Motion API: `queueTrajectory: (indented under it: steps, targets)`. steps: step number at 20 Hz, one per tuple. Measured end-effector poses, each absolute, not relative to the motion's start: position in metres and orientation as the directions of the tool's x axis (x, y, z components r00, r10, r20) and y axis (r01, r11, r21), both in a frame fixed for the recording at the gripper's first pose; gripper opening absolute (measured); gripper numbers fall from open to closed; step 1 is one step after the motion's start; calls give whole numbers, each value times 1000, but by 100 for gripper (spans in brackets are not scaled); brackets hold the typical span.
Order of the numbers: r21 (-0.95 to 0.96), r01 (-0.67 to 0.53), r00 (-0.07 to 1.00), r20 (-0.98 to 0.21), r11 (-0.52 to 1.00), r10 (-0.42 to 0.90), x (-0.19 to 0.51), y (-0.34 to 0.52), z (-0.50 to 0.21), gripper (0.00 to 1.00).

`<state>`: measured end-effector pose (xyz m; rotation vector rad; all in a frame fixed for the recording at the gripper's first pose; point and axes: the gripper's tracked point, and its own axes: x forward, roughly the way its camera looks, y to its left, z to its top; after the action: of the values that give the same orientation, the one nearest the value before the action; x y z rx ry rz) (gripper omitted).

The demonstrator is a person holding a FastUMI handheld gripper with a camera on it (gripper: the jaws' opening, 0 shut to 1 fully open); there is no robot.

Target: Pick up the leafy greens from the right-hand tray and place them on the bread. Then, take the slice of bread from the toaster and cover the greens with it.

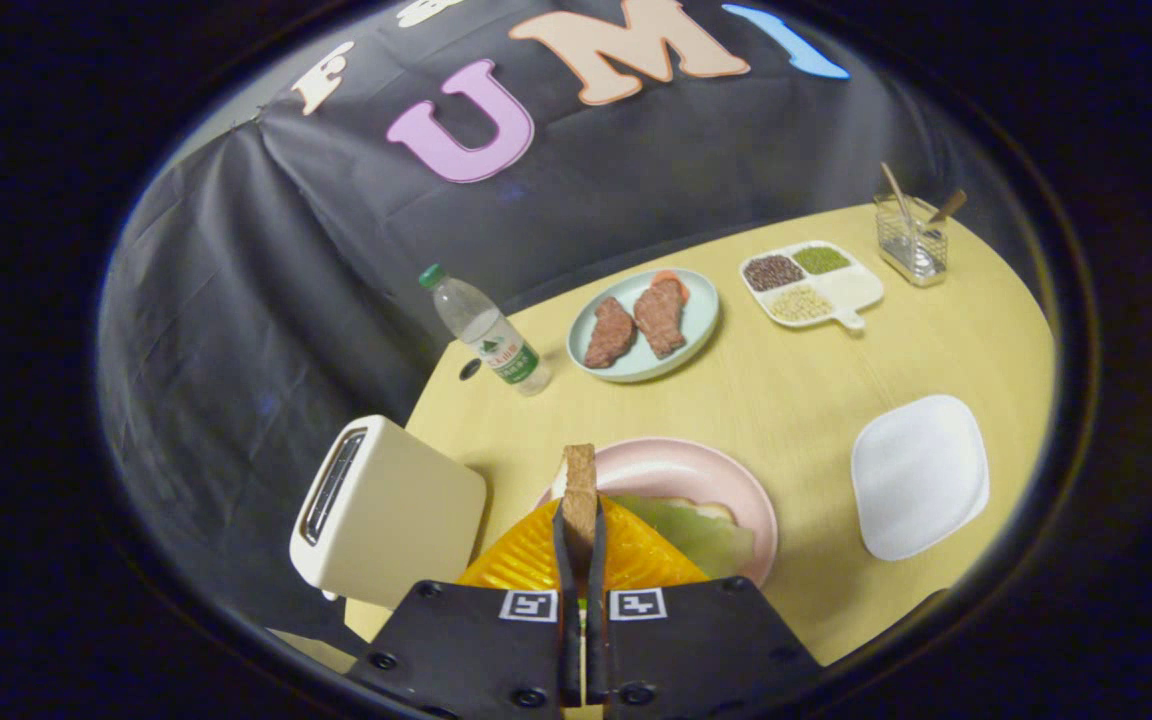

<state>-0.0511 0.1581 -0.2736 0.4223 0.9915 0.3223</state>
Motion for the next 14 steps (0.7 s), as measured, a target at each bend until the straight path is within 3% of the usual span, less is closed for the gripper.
queueTrajectory:
  steps: [7, 8, 14]
  targets:
    - [415, 5, 473, -802, 910, 364, -61, 128, -315, 12]
    - [389, 8, 464, -818, 921, 341, -63, 123, -321, 16]
    - [364, -20, 518, -792, 931, 321, -60, 113, -309, 79]
